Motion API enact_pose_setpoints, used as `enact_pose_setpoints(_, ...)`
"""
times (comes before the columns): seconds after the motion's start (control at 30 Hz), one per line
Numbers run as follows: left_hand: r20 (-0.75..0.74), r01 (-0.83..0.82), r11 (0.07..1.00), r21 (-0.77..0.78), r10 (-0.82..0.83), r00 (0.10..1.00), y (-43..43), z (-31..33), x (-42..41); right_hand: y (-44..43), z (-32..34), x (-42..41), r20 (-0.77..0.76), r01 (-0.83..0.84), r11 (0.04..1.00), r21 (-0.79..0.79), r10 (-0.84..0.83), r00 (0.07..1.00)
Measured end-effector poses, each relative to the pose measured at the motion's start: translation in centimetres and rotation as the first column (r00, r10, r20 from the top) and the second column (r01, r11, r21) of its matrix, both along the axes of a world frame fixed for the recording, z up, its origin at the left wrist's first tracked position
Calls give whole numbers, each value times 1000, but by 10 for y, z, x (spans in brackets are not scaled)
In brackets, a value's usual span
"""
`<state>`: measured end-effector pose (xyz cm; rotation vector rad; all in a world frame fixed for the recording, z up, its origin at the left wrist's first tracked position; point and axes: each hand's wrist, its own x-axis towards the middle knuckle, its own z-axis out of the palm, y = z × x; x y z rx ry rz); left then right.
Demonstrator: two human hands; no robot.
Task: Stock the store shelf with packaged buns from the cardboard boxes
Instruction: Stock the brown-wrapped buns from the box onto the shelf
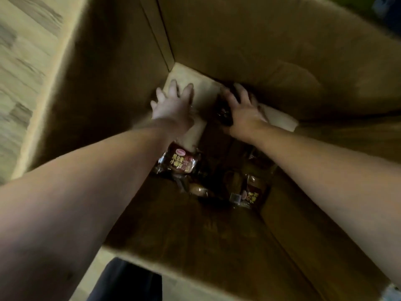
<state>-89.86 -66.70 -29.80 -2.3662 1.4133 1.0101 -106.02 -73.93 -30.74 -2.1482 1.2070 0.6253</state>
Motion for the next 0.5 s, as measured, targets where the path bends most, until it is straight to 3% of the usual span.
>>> enact_pose_setpoints(0.13,-26,-12,996,84,14,1000,4,-18,6,5,-24,5,-45,-14,1000,15,15,999)
enact_pose_setpoints(0.27,45,25,999,40,-27,999,17,-16,-7,31,-22,-4,-169,-144,989,-42,135,976)
enact_pose_setpoints(0.4,115,157,987,-34,-152,982,16,5,-18,48,4,-8,-101,-22,999,-26,20,995)
enact_pose_setpoints(0.5,155,190,980,-61,-179,972,5,38,-20,39,43,-2,-39,-45,997,-63,43,998)
